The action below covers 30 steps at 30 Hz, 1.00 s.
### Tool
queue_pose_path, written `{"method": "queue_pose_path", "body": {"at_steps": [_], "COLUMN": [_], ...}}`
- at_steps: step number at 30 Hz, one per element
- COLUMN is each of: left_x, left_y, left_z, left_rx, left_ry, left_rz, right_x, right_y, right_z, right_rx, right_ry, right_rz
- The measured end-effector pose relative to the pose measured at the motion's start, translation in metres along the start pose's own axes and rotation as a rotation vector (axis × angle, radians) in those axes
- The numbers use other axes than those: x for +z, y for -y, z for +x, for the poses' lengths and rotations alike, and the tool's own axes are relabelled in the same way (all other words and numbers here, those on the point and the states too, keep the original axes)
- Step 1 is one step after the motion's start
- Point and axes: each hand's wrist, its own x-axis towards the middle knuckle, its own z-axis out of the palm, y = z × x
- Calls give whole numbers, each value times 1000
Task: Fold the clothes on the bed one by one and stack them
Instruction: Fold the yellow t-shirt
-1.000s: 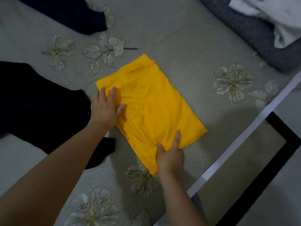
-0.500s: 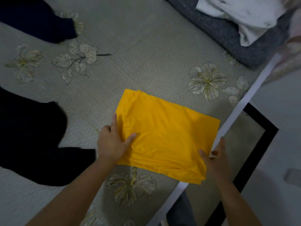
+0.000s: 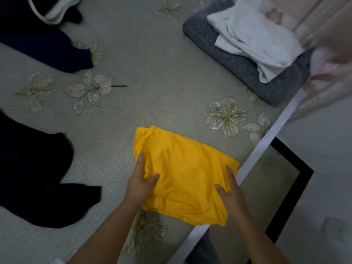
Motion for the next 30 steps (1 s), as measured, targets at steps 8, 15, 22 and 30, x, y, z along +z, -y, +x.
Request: {"method": "queue_pose_path", "body": {"at_steps": [8, 15, 22, 30], "left_x": [-10, 7, 54, 100], "left_y": [-82, -222, -409, -480], "left_z": [28, 97, 211, 342], "left_rx": [95, 201, 411, 235], "left_ry": [-75, -182, -253, -332], "left_rz": [164, 249, 256, 597], "right_x": [-63, -178, -324, -347], "right_y": [53, 121, 172, 169], "right_z": [24, 114, 225, 323], "right_rx": [-96, -244, -303, -121], "right_ry": [9, -211, -508, -258], "right_rz": [-189, -167, 30, 294]}}
